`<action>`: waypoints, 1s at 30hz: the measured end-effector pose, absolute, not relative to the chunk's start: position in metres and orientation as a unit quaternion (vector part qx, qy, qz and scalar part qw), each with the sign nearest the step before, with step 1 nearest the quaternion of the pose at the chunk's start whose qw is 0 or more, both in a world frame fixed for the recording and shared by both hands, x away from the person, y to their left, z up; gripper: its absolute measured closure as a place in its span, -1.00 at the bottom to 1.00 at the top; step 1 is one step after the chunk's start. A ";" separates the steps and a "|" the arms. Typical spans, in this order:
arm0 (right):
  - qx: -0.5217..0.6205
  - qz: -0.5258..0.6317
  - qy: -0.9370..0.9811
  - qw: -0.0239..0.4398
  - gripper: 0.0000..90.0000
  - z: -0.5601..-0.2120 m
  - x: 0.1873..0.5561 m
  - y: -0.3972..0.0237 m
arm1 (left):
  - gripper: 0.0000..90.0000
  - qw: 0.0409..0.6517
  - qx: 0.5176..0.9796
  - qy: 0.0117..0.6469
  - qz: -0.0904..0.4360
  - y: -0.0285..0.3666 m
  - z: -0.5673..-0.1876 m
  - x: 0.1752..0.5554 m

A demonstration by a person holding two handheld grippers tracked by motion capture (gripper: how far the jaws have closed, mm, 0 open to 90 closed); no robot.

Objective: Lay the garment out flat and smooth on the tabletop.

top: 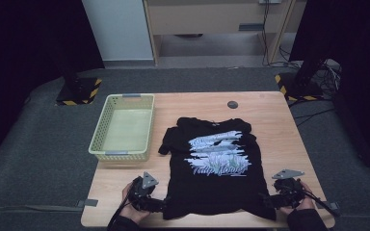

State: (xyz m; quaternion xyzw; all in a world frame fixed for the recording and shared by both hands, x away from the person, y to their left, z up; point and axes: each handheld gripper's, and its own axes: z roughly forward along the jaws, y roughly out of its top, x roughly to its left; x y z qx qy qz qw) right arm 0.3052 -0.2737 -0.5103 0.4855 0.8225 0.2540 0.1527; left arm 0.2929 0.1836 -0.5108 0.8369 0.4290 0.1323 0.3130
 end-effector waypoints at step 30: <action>0.514 0.399 0.734 0.194 -0.87 -0.464 0.356 -0.283 | -0.85 0.318 0.804 0.466 0.187 0.173 -0.529 0.341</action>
